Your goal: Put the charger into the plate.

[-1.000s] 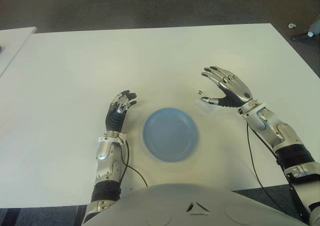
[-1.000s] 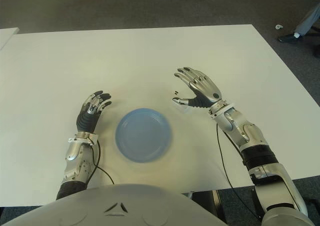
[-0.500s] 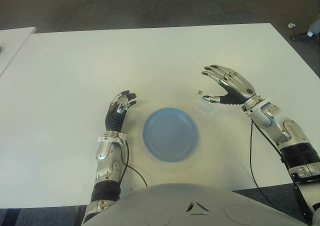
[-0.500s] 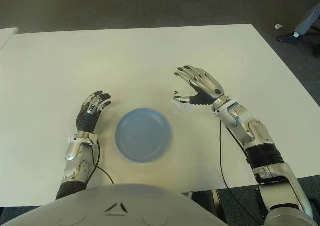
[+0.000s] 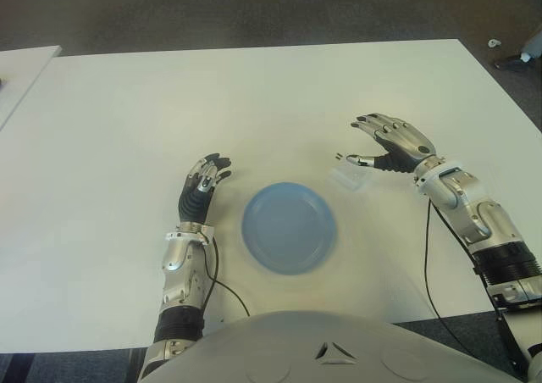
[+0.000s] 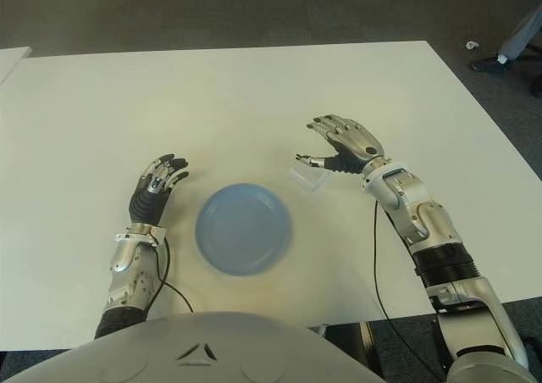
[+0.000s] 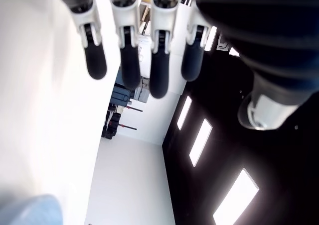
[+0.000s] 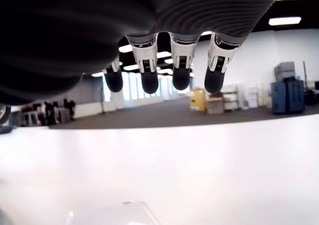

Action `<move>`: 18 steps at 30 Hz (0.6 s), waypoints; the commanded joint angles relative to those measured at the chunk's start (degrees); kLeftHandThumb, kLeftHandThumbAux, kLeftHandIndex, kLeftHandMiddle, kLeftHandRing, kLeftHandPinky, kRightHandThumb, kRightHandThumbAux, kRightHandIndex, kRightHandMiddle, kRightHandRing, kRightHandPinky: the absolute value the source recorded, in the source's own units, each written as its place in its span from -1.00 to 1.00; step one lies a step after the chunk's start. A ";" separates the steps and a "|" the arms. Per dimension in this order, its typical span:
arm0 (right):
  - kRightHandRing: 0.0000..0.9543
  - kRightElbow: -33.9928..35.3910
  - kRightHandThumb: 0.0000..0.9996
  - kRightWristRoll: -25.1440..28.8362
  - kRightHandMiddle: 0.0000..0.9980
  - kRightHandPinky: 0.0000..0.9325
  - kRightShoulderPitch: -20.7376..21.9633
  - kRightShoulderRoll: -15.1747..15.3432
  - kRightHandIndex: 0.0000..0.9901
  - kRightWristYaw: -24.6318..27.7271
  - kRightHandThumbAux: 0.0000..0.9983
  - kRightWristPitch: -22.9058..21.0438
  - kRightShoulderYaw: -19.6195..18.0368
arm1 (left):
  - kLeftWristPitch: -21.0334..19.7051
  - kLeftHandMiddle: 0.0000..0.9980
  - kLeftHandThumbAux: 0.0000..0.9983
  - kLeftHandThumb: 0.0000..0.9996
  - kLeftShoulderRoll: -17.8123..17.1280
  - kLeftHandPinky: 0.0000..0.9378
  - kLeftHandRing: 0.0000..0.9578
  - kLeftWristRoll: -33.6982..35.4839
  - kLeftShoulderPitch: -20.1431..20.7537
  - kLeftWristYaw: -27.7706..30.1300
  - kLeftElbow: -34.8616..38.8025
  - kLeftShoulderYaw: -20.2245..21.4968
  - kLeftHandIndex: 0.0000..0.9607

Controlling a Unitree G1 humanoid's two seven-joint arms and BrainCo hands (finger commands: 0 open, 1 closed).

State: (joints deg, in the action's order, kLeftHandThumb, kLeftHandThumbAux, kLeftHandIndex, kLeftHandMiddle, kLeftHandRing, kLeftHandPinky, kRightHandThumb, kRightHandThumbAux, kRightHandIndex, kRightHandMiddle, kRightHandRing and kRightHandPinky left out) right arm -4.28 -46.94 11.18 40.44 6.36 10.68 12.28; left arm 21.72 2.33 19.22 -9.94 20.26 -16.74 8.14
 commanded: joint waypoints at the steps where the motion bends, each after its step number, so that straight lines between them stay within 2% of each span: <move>1: -1.00 2.83 -0.43 -1.96 -1.00 -1.00 -1.33 -1.30 -1.00 4.03 -0.80 -5.51 0.91 | -2.00 -0.37 0.06 -1.00 0.08 -0.46 -0.43 0.66 -1.63 0.78 -1.27 -0.07 -0.44; 18: -1.00 8.99 -0.40 -6.87 -1.00 -1.00 -2.64 -4.07 -1.00 13.40 -0.79 -19.08 2.52 | -2.32 -0.37 0.05 -1.00 -0.11 -0.44 -0.42 1.06 -1.71 1.75 -0.77 0.04 -0.45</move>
State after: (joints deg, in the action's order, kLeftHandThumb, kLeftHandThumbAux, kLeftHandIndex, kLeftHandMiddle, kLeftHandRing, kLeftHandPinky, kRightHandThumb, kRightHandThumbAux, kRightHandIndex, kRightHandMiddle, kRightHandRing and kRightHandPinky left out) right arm 3.23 -52.37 9.43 37.16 17.85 -6.00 13.97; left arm 20.92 2.30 19.97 -10.10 21.34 -15.93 8.16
